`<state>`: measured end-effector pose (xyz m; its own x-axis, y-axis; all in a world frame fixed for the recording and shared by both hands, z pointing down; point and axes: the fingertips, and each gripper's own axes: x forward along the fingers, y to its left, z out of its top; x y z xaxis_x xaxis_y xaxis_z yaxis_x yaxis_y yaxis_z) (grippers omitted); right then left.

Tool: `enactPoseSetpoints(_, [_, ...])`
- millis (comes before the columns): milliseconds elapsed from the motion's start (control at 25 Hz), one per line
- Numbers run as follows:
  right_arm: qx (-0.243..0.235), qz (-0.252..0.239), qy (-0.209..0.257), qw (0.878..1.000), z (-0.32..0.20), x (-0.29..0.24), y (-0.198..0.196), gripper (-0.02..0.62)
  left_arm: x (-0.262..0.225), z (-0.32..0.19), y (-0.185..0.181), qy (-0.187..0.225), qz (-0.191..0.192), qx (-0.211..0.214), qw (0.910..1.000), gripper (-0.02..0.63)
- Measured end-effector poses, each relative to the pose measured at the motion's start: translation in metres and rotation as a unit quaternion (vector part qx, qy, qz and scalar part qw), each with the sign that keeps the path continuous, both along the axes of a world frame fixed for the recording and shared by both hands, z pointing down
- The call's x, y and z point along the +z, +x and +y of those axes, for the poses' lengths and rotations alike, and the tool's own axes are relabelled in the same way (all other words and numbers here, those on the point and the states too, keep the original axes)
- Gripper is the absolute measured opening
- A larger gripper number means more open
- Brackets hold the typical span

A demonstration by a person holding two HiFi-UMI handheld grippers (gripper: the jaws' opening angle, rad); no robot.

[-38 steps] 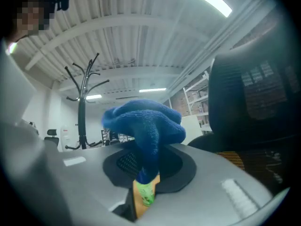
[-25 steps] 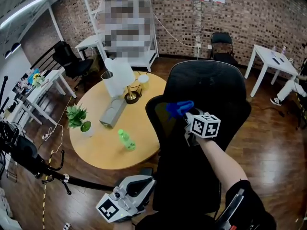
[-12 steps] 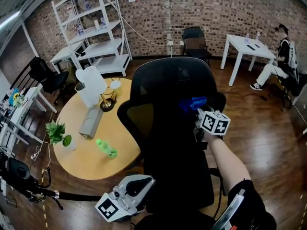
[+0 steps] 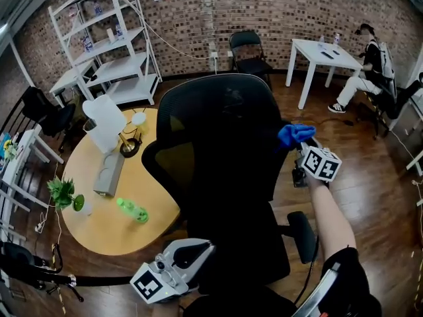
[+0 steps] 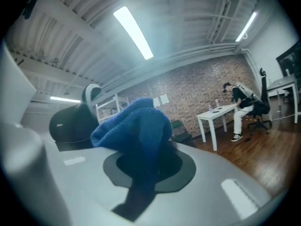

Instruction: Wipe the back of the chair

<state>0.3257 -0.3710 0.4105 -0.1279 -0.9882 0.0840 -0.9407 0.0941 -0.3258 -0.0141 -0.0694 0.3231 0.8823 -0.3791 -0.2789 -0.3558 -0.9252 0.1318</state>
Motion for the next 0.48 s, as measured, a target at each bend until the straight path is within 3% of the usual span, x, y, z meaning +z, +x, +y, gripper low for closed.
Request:
enactPoseSetpoints(120, [0.1,0.005,-0.025,0.995,0.021,0.011,0.054,0.054,-0.001,-0.002,0.002,0.004,0.002,0.009,1.0,0.003])
enactPoseSetpoints(240, [0.197,0.0,-0.033,0.98,0.05,0.021,0.094,0.054,-0.003,-0.003,0.003,0.004,0.006,0.013,0.9999,0.003])
enactPoseSetpoints(360, [0.176,-0.049,-0.046,0.982,0.05,0.037,0.068,0.054,-0.003,-0.002,0.001,0.003,0.007,0.012,0.9999,0.003])
enactPoseSetpoints(480, [0.083,-0.021,-0.061,0.994,0.034,0.052,0.0,0.054,-0.003,0.002,-0.003,0.0,0.007,0.005,1.0,0.003])
